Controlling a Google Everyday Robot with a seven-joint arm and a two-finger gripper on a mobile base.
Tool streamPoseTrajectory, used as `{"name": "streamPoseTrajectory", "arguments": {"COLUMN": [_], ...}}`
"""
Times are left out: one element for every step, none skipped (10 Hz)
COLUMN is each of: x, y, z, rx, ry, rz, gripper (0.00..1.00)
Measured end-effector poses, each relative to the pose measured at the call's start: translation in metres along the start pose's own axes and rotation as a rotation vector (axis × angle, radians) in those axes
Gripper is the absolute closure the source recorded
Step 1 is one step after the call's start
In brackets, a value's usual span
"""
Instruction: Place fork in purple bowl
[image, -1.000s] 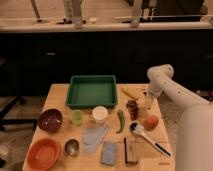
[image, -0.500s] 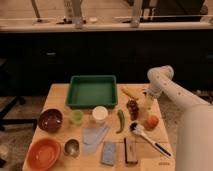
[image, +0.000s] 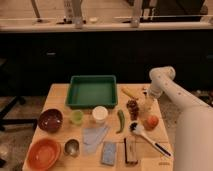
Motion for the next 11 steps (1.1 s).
{"name": "streamPoseTrajectory", "arguments": {"x": [0.0, -0.002, -0.007, -0.011, -0.013, -0.018, -0.02, -0.021, -0.021, -0.02, -0.019], "y": [-0.003, -0.005, -0.005, -0.006, -0.007, -0.007, -0.008, -0.008, -0.009, -0.009, -0.009], "z": [0.002, 0.003, 0.003, 0.005, 0.005, 0.007, 0.008, 0.01, 0.012, 0.014, 0.016], "rx": [-0.004, -0.009, -0.017, -0.027, -0.033, -0.046, -0.052, -0.061, -0.068, -0.074, -0.081], "ry": [-0.015, -0.031, -0.052, -0.074, -0.089, -0.115, -0.124, -0.131, -0.135, -0.134, -0.131], "rz": [-0.002, -0.008, -0.016, -0.024, -0.029, -0.038, -0.043, -0.047, -0.049, -0.051, -0.055], "gripper": [0.2, 0.2, 0.2, 0.2, 0.2, 0.2, 0.2, 0.2, 0.2, 0.2, 0.2]}}
